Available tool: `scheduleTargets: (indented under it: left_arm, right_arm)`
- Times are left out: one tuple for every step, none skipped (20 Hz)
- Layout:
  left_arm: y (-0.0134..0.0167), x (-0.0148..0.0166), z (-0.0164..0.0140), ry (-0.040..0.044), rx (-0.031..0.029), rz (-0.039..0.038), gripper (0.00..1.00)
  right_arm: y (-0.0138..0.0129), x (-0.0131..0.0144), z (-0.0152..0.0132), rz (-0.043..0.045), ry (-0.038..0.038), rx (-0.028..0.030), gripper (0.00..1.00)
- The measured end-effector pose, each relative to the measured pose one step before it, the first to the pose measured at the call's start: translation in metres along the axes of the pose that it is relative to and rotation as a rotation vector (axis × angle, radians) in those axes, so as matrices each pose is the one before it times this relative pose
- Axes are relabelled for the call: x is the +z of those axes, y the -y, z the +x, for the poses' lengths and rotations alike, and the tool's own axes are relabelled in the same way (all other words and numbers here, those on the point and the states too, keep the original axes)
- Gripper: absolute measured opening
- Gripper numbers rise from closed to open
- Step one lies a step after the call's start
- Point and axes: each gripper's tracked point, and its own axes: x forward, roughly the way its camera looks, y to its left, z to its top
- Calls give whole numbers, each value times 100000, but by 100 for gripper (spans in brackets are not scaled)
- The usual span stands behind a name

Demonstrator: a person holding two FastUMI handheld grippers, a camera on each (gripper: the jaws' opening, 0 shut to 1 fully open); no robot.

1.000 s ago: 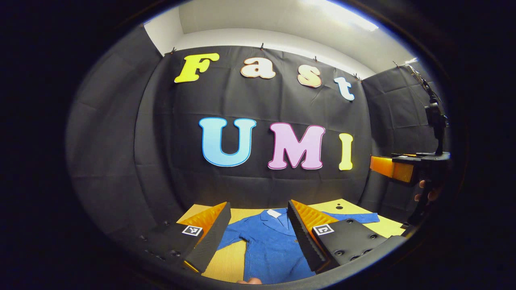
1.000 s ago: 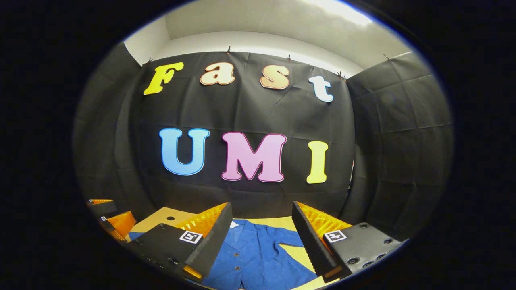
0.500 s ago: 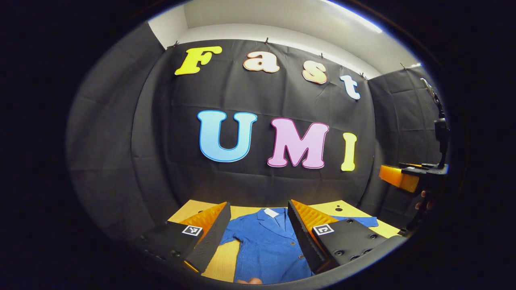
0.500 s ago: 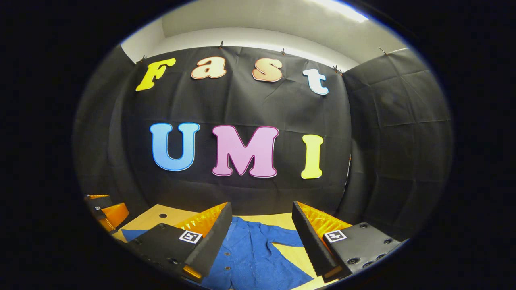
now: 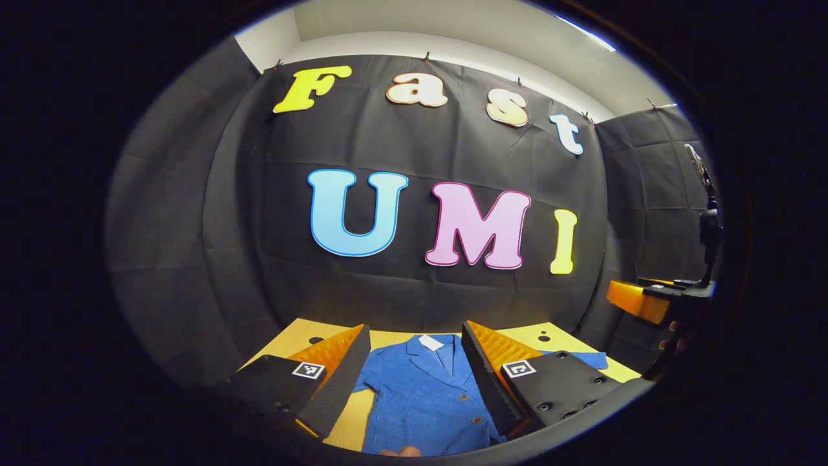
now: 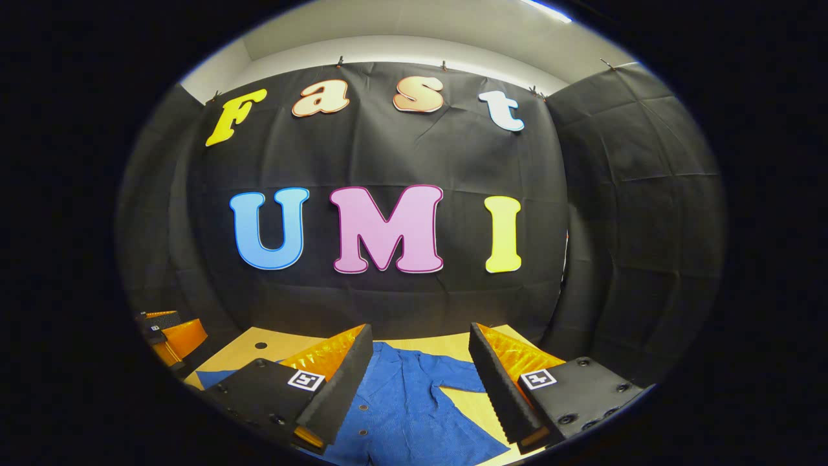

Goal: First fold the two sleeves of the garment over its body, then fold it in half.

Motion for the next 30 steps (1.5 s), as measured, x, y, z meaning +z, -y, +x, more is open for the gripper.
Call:
scheduleTargets:
  left_arm:
    - [82,109,205,328,-175,177,82]
    - [122,105,182,86,-295,-106,82]
    - [255,-30,313,-457,-632,-207,82]
    - [328,-111,185,-713,-725,225,82]
    - [191,-85,148,-646,-114,793,82]
    - [123,117,88,-210,404,1403,82]
    - [264,158,80,272,30,1426,82]
    - [421,203,185,270,-535,1083,82]
    - [486,-76,281,-131,-499,640,83]
    - [441,-59,327,-800,-219,216,82]
    - [325,-297,510,-1341,-17,-86,82]
    - [519,-216,349,-1402,-65,-282,82]
    - [654,-50,280,-908,-53,-580,82]
    - [909,-48,280,-716,-1012,-804,82]
    - [1179,-168,428,-869,-1518,-822,82]
    - [952,-302,480,-1323,-1041,-765,82]
    - [885,-502,576,-1769,-1267,-559,82]
    - [797,-471,753,-2048,-905,723,82]
    - [379,-490,639,-1636,402,1684,82]
    - [151,-80,816,-1072,616,1662,82]
    - [296,0,855,-468,0,1034,82]
    - [281,246,622,-117,117,317,82]
    - [202,84,696,-76,199,-272,82]
    - [271,174,639,-287,62,-782,82]
    - [415,110,611,-191,-248,-876,82]
    - [346,154,530,-66,-266,-689,82]
    - [343,-97,266,-350,-382,-167,82]
    - [356,21,285,-447,-445,395,82]
    - [340,-83,113,-47,-421,700,82]
    - [246,125,120,94,-289,610,82]
  right_arm:
    - [-102,-588,330,2645,-2021,345,94]
    - [332,-739,491,1237,-1798,-735,94]
    - [848,-753,678,157,-1845,-1666,94]
    - [1371,-738,847,-464,-1441,-2890,94]
    - [1538,-448,971,-134,-770,-3030,94]
    - [1969,-445,1251,-365,-421,-3968,94]
    - [2125,-594,1312,737,-1476,-4439,94]
    - [2328,-518,1722,2005,-1261,-4355,94]
    - [2257,-770,1749,2576,-2075,-4634,94]
    - [2136,-1121,2058,2351,-3515,-4760,94]
    - [1978,-1278,1924,2252,-5108,-4352,94]
    - [1953,-1353,2107,1444,-4825,-3877,94]
    - [1673,-1410,2069,1419,-5614,-3603,95]
    - [1854,-1314,2319,328,-4995,-3192,95]
    - [1598,-1290,2452,-1472,-4749,-2948,94]
    - [1778,-1434,2598,-2174,-4285,-3713,94]
    - [1257,-1186,2240,-3635,-3948,-2494,82]
    - [805,-1150,2130,-2831,-4724,-2009,95]
    - [529,-865,1858,-2769,-5030,-313,95]
    - [646,-808,1550,-2645,-3957,-1617,95]
    - [322,-392,1475,-1168,-3541,-1092,96]
    - [120,-341,1839,694,-2738,101,96]
    - [-153,-865,1511,1219,-6272,1222,96]
    - [261,-1161,834,1359,-9812,582,95]
    - [80,-227,816,2457,-3839,23,96]
    - [176,-136,1081,3027,-1289,-932,97]
    - [181,254,149,2744,97,-533,97]
    - [27,145,-160,3263,-503,-307,96]
    - [-159,331,-216,3214,366,-237,96]
    - [28,440,-107,1683,1547,134,97]
